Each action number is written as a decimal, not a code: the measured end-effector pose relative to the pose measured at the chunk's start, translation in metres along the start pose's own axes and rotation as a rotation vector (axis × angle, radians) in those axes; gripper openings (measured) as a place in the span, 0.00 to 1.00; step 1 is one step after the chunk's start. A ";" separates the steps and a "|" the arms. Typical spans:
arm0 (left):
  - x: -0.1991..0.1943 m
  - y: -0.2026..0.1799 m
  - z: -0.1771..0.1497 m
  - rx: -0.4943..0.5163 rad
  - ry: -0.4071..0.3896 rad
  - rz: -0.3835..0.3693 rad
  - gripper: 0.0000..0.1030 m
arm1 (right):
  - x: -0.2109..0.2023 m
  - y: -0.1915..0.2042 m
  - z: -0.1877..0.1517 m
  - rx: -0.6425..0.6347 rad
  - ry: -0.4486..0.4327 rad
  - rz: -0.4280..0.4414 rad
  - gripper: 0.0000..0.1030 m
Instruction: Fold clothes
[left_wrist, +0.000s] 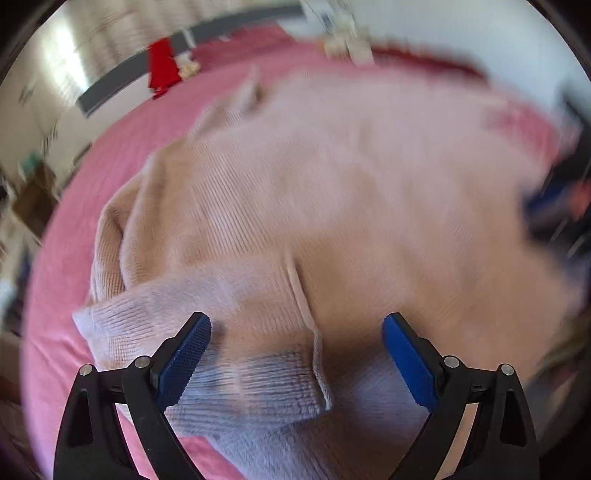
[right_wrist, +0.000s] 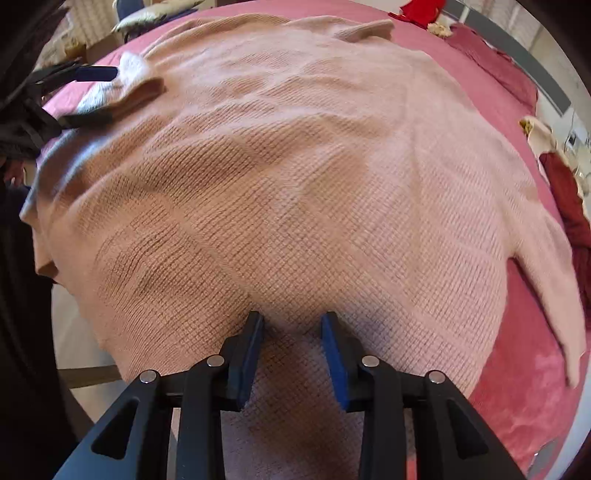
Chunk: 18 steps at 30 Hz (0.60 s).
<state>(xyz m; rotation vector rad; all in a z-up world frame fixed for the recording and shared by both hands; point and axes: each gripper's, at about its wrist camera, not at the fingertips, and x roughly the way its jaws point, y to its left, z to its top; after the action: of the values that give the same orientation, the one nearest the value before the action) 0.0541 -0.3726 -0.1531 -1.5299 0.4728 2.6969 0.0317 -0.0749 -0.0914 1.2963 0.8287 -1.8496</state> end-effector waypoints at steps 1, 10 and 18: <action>0.000 0.003 -0.002 -0.019 -0.002 0.007 0.92 | 0.000 0.001 0.000 -0.001 -0.001 0.001 0.33; -0.046 0.070 -0.010 -0.208 -0.131 -0.019 0.21 | -0.014 -0.024 -0.026 0.029 -0.037 0.052 0.33; -0.082 0.224 -0.058 -0.601 -0.254 -0.066 0.21 | -0.015 -0.021 -0.026 0.029 -0.010 0.060 0.33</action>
<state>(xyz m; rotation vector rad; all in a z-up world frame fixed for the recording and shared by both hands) 0.1116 -0.5899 -0.0538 -1.2057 -0.4261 3.0766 0.0301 -0.0391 -0.0825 1.3143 0.7529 -1.8259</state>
